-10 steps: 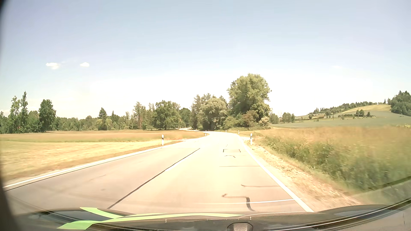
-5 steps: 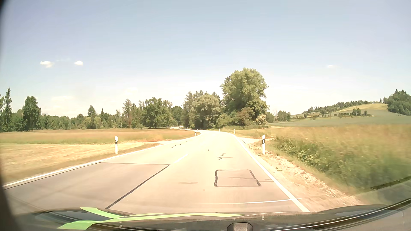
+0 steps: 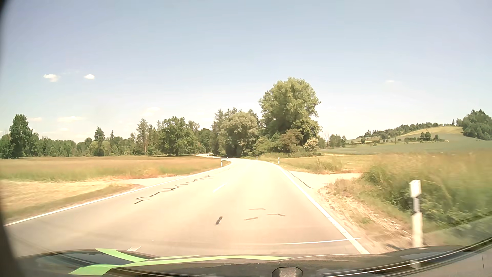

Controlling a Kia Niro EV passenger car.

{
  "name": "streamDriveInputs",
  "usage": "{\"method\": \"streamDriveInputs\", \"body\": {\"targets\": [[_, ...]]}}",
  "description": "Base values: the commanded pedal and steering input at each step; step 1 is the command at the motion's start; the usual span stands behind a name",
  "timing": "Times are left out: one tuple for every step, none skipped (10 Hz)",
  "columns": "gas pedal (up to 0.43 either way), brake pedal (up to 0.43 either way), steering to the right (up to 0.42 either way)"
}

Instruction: Follow the waypoints while adhering to traffic rules and regulations

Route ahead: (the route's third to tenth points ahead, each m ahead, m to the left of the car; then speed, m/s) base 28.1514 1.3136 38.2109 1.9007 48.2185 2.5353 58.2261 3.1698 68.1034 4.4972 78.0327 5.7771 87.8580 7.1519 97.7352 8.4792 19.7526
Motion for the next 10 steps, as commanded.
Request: {"method": "streamDriveInputs", "body": {"targets": [[0.138, 0.000, 0.005], [0.138, 0.000, 0.002], [0.138, 0.000, -0.001], [0.138, 0.000, -0.001], [0.138, 0.000, -0.001], [0.138, 0.000, -0.001], [0.138, 0.000, -0.001], [0.138, 0.000, -0.001], [0.138, 0.000, -0.001], [0.150, 0.000, -0.001]]}}
